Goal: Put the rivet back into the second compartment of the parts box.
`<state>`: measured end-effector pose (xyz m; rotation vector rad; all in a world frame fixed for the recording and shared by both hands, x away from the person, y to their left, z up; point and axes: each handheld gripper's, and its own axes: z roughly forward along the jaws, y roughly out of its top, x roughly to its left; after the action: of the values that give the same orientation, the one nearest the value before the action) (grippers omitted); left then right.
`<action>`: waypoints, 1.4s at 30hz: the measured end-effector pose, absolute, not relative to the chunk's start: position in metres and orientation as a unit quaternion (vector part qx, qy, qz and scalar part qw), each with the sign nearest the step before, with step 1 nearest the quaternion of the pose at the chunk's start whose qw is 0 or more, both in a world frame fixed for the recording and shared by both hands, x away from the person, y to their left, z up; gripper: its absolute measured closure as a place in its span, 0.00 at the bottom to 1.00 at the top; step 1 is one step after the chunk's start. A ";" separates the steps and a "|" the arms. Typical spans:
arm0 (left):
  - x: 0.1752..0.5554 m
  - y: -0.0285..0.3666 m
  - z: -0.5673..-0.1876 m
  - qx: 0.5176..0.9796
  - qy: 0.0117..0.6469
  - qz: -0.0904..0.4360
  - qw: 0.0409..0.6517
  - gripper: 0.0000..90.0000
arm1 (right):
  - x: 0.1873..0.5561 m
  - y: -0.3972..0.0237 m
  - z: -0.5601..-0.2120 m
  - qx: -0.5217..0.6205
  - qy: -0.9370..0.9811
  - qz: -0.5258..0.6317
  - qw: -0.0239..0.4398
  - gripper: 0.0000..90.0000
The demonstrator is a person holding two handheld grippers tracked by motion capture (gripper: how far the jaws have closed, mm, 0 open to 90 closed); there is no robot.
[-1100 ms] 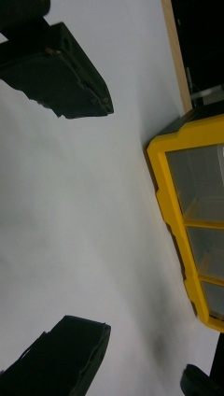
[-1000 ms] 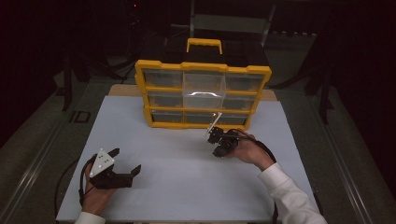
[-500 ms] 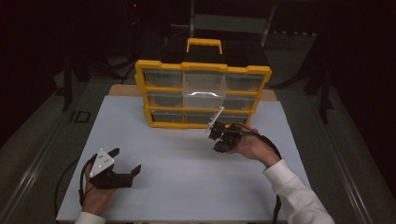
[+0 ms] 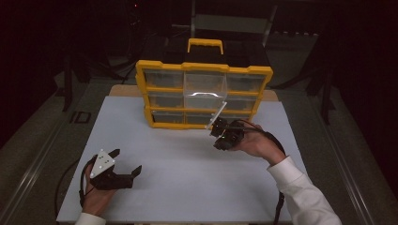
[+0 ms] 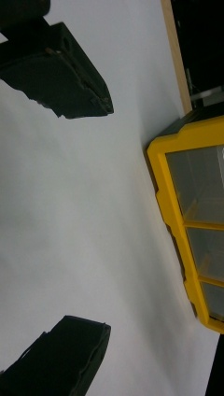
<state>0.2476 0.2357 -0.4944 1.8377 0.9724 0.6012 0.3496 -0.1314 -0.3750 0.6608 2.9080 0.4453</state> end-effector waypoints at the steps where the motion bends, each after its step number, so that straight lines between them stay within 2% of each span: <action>1: 0.248 0.236 -0.494 0.750 0.396 0.245 0.469 0.00 | 0.350 -0.131 -0.373 0.217 0.963 0.146 0.064 0.92; 42: 0.248 0.235 -0.495 0.750 0.397 0.245 0.470 0.00 | 0.353 -0.124 -0.315 0.188 0.964 0.170 0.078 0.92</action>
<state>0.2479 0.2355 -0.4946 1.8378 0.9720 0.6004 0.3532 -0.1244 -0.3155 0.5642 2.8870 0.5099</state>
